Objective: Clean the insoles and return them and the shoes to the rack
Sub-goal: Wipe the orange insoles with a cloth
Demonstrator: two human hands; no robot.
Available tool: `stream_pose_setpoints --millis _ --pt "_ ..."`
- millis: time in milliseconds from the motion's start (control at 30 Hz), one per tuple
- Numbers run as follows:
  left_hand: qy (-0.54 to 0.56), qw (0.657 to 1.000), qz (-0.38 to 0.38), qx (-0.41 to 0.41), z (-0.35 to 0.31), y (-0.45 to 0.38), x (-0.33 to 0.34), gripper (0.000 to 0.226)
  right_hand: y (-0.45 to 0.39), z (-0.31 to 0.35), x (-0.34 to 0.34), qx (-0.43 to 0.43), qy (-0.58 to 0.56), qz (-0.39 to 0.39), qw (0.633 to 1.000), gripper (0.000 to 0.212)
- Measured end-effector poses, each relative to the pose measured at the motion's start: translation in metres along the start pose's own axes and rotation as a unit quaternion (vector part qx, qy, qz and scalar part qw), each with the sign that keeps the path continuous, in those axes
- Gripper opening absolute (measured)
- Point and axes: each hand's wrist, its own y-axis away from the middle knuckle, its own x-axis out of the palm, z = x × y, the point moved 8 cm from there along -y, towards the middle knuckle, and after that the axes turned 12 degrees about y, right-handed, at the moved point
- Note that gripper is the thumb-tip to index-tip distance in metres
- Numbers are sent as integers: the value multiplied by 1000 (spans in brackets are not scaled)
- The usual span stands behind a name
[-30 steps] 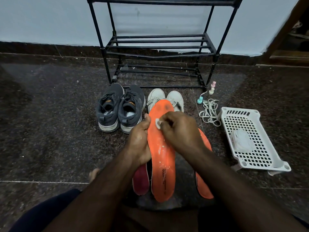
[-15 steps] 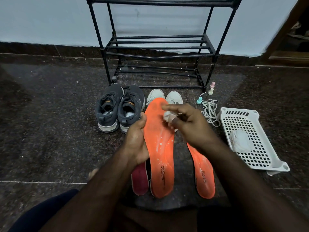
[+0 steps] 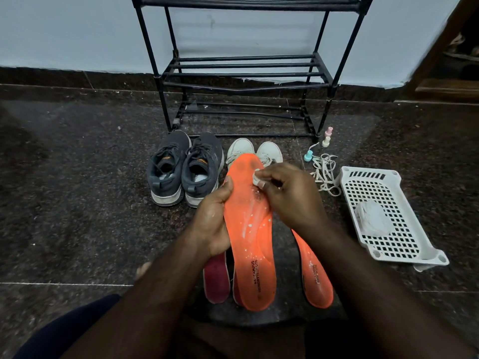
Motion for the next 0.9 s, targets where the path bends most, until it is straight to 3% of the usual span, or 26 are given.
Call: stream_pose_setpoints --millis 300,467,600,700,800,900 --pt "-16 1000 7 -4 4 -2 -1 62 18 10 19 4 22 84 996 10" --pt "-21 999 -6 47 -4 -2 -1 55 8 6 0 7 37 8 999 12" --pt "-20 999 -14 49 -5 -3 -3 57 18 19 20 -48 97 70 992 15" --pt "-30 998 -18 61 -6 -4 -7 53 16 9 20 -4 68 121 990 15" --pt "-45 995 -31 80 -10 -5 -9 50 10 2 2 43 27 68 996 9" --pt "-54 994 -27 88 -8 -4 -6 46 10 10 1 -3 82 32 996 13"
